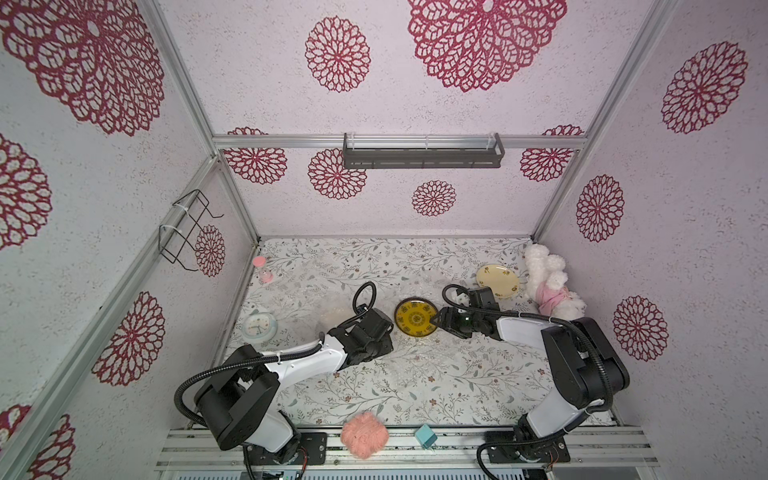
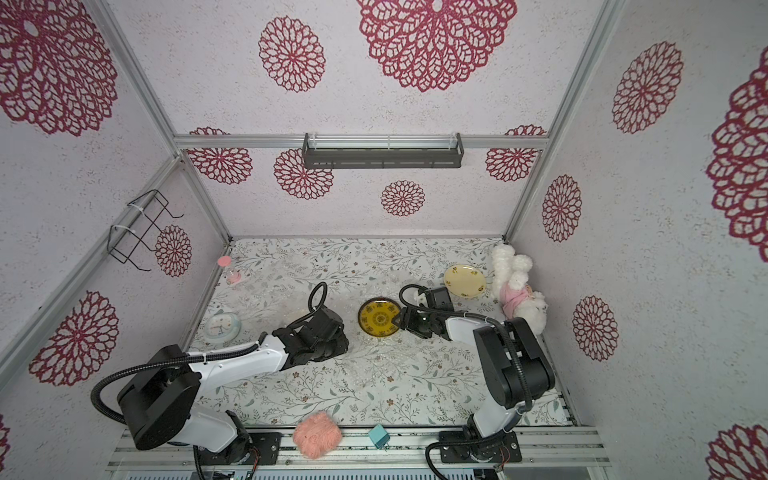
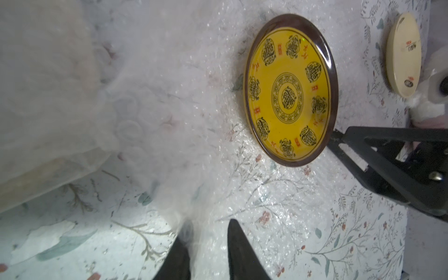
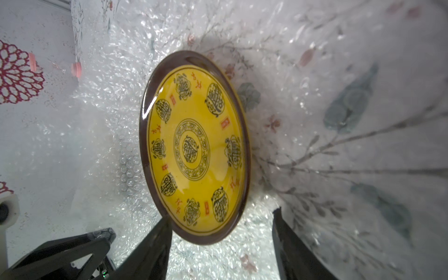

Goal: Unpack dinner plates from bubble wrap
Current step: Pick up the plate from the bubble wrap.

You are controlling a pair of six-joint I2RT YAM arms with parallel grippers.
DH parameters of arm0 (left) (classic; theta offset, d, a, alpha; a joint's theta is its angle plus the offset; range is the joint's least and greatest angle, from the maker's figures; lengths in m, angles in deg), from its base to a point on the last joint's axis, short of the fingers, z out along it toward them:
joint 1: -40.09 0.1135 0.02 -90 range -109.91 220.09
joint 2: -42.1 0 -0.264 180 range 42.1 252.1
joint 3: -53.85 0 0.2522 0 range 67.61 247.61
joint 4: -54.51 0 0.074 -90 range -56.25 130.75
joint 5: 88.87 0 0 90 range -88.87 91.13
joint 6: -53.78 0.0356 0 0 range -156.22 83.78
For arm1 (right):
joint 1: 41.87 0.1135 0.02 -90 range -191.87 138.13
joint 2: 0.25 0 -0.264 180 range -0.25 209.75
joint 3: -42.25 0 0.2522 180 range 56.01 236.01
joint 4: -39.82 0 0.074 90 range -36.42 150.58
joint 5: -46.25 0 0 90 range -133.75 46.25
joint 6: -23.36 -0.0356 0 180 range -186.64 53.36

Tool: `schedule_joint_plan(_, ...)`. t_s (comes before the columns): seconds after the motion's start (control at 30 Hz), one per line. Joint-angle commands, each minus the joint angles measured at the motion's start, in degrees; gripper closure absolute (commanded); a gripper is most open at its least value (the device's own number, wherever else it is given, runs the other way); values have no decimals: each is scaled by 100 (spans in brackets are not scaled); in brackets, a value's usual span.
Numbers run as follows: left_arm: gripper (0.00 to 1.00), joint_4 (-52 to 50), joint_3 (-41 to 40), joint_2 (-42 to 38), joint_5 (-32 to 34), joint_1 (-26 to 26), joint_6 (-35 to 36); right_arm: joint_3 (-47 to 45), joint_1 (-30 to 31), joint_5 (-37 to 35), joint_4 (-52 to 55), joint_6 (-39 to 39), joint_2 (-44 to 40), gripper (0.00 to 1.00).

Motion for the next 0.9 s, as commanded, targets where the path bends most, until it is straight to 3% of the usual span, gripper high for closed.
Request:
schedule_joint_plan(0.0, 60, -30, -112, -130, 184, 40, -77, 138, 68, -65, -306, -134, 59, 43)
schedule_joint_plan(0.23, 32, -31, -275, -300, 255, 128, -112, 183, 143, -176, -493, -232, 235, 54)
schedule_joint_plan(0.37, 27, -30, -345, -360, 255, 170, -114, 174, 169, -276, -645, -321, 325, 59)
schedule_joint_plan(0.87, 25, 115, -429, -311, 161, 225, -136, -127, 230, -914, -1108, -716, 316, 80)
